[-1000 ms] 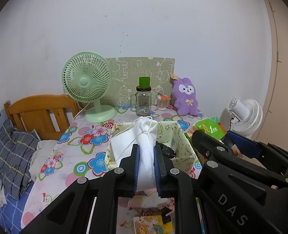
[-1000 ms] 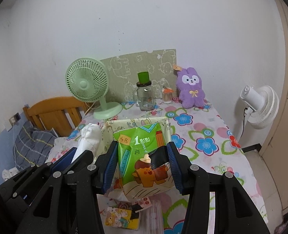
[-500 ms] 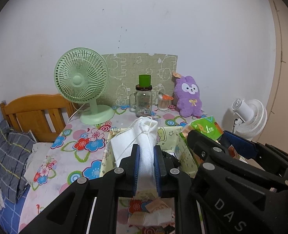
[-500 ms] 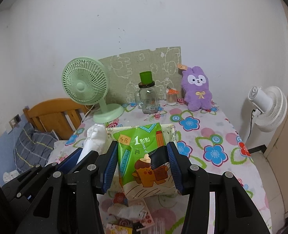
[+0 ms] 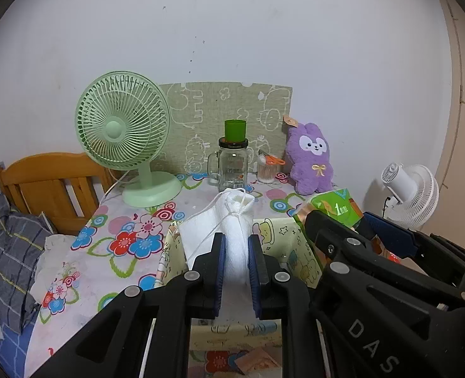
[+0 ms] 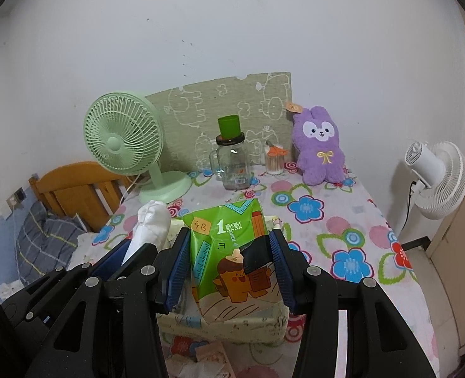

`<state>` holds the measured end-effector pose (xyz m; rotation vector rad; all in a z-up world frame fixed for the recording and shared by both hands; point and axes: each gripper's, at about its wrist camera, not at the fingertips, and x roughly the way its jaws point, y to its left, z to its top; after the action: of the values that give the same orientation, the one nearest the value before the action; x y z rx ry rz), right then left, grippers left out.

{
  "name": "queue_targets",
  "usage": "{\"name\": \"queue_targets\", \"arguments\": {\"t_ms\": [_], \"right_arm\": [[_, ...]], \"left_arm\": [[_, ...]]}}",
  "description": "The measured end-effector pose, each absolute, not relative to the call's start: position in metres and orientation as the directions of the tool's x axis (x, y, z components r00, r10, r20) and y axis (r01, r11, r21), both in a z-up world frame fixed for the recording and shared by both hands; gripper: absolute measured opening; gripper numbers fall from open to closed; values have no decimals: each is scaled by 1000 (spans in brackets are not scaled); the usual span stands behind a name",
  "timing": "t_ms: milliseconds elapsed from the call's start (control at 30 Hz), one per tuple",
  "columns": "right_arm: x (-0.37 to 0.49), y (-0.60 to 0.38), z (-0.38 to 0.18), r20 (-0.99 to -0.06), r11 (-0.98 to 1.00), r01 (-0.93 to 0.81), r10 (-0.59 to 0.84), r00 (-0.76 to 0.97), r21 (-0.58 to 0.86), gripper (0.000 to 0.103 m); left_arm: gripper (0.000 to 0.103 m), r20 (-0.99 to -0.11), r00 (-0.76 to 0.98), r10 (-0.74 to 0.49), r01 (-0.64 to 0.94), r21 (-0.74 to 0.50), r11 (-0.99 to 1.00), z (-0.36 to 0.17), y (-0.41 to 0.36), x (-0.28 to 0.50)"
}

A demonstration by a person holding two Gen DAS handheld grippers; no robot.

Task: Organize soft objects
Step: 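Carry the white cloth and green package over the fabric box with both grippers, then open the left gripper in the box while the right gripper releases the green package there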

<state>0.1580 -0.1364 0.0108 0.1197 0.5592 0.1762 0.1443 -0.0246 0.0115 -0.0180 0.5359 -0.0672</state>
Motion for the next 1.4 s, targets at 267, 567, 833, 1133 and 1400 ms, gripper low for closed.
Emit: {"name": "queue_targets", "arguments": {"t_ms": [267, 567, 833, 1133, 1400], "right_arm": [[180, -133, -1, -532, 977, -133, 204, 822, 169, 53], [204, -124, -26, -583, 972, -147, 227, 780, 182, 53], [216, -118, -44, -627, 973, -146, 226, 746, 177, 53], [224, -111, -57, -656, 972, -156, 234, 717, 175, 53], [229, -109, -63, -676, 962, -167, 270, 685, 216, 58]], "left_arm": [[13, -528, 847, -65, 49, -44, 998, -1, -20, 165], [19, -585, 809, -54, 22, -61, 998, -27, -11, 186], [40, -639, 768, -48, 14, -59, 998, -42, -9, 192], [63, -665, 746, -39, 3, -56, 998, -51, -4, 193], [74, -674, 737, -44, 11, -54, 998, -54, -3, 192]]}}
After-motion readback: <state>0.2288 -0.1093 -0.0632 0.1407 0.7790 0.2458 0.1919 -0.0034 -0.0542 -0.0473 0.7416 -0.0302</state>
